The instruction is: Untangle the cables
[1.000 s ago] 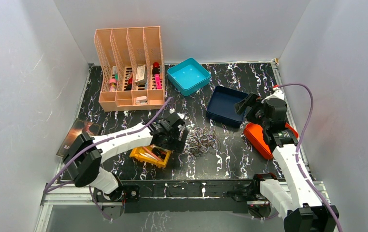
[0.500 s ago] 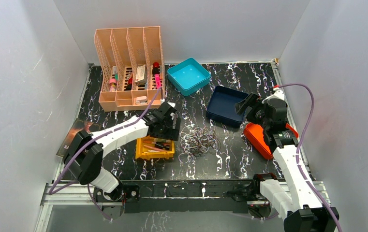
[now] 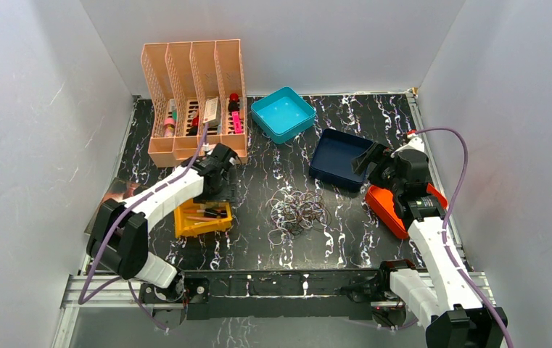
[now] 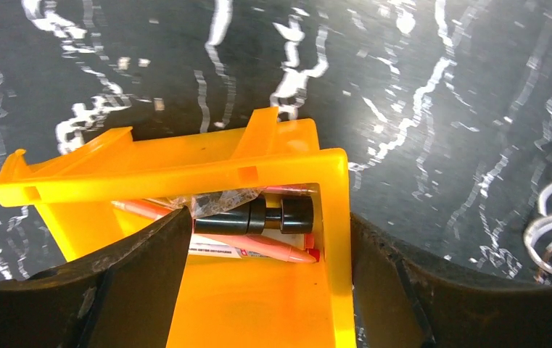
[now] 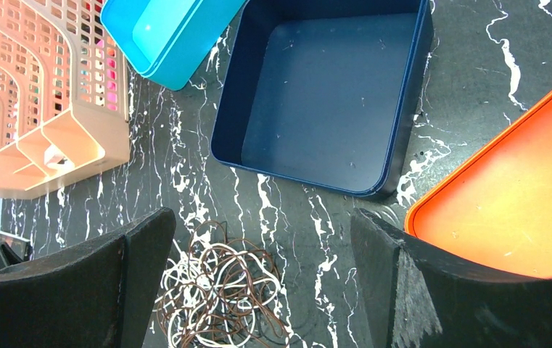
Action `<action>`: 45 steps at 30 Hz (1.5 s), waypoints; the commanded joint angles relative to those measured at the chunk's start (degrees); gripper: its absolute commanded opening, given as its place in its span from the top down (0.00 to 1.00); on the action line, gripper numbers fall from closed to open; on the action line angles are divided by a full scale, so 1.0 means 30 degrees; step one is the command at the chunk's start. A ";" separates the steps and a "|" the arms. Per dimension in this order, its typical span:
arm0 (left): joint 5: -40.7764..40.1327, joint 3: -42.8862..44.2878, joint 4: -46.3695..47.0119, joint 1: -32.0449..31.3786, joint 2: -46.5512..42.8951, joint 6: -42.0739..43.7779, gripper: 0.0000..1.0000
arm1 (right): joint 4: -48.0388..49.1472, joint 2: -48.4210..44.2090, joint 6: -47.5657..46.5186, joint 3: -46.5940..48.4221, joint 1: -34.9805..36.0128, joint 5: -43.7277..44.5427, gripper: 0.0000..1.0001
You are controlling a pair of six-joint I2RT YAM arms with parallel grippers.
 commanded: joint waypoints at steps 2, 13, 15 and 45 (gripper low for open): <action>-0.1597 0.0262 -0.1515 0.1870 -0.1173 0.0502 0.25 | 0.0605 -0.0405 -0.0232 0.0129 -0.0058 -0.0033 0.02; -0.0632 0.2149 -0.0934 0.3017 -0.3198 0.2599 0.18 | 0.0596 -0.0365 -0.0198 0.0250 -0.0058 -0.0457 0.02; 0.0277 0.2695 -0.0783 0.3017 -0.3747 0.3222 0.17 | 0.0593 -0.0365 -0.0245 0.0207 -0.0058 -0.0565 0.02; -0.0024 -0.0016 0.4745 -0.2009 -0.5492 0.4991 0.11 | 0.1818 1.6853 -0.3382 1.3318 0.6021 0.1508 0.02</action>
